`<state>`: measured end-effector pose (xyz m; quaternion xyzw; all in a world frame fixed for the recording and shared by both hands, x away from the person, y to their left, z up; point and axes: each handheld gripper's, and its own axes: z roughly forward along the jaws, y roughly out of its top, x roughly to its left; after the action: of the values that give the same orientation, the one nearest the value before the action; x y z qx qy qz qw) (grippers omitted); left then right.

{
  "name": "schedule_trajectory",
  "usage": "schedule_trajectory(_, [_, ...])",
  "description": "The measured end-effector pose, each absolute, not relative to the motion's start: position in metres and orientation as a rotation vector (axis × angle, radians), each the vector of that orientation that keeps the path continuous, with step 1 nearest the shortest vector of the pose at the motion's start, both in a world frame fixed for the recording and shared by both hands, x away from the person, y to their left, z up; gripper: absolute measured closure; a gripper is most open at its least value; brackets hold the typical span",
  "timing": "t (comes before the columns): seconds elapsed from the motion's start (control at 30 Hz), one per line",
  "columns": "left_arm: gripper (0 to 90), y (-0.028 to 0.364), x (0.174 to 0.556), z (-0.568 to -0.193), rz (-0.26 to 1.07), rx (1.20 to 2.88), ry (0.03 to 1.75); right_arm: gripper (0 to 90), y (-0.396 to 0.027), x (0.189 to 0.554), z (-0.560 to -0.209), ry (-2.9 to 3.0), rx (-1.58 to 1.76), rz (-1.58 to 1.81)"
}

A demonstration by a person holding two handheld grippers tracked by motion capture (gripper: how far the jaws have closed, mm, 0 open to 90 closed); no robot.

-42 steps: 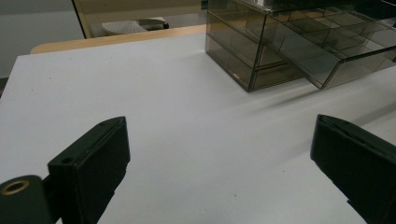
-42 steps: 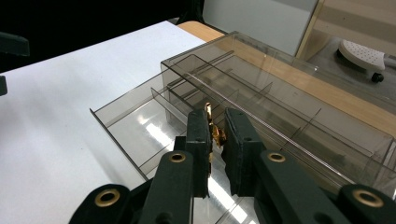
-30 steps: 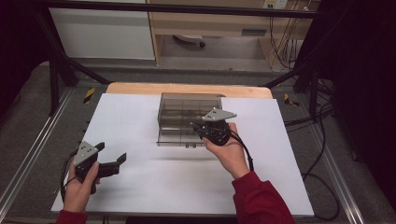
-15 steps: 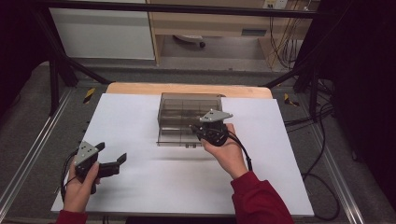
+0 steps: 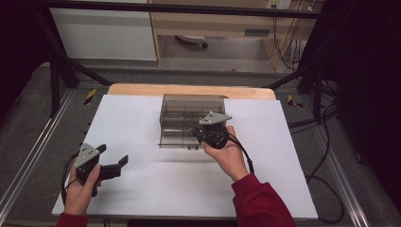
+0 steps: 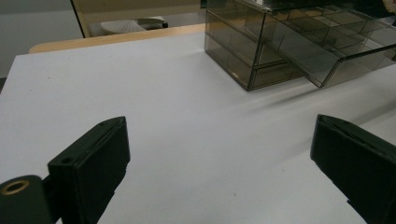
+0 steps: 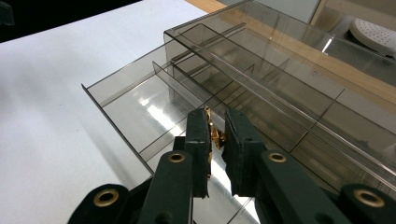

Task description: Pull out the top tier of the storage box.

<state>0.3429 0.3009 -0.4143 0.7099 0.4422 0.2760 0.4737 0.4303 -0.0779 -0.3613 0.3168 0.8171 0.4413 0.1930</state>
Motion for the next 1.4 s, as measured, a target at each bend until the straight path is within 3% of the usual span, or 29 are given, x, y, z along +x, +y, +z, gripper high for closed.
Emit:
schedule_trajectory(0.8, [4.9,0.3008,0.3429,-0.4142,0.673,1.734,1.081,79.5,-0.0702,0.4308,-0.3686,2.312,0.883,1.229])
schedule_trajectory(1.4, [4.8,0.3007,0.3430,-0.4142,0.677,1.737,1.081,73.2,-0.0775,0.4256,-0.3588,2.255,0.892,1.295])
